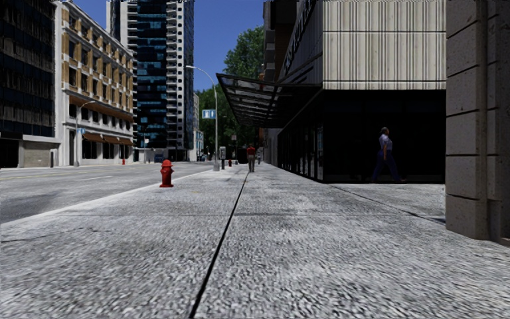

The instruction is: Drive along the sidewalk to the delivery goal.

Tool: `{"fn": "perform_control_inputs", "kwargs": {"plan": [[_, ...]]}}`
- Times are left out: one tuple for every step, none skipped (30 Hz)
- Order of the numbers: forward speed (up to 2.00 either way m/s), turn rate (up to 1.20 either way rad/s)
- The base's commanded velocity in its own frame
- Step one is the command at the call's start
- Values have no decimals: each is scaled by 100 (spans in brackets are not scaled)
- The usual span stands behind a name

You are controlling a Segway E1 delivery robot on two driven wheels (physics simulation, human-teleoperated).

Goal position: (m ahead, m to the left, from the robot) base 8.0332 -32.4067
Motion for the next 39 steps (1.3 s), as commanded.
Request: {"fn": "perform_control_inputs", "kwargs": {"plan": [[200, -42], [200, -43], [200, -44], [200, -44], [200, -45], [200, -45], [200, -46], [200, -47], [200, -47], [200, -47], [200, -47], [200, -47], [200, -47], [200, -47], [200, -47], [200, -47], [200, -47], [200, -47], [200, -47], [200, -47], [200, -48], [200, -49], [200, -49], [200, -49], [200, -50], [200, -50], [200, -50], [200, -50], [200, -50], [200, -50], [200, -50], [200, -50], [200, -50], [200, -50], [200, -50], [200, -50], [200, -50], [200, -50], [200, -51]]}}
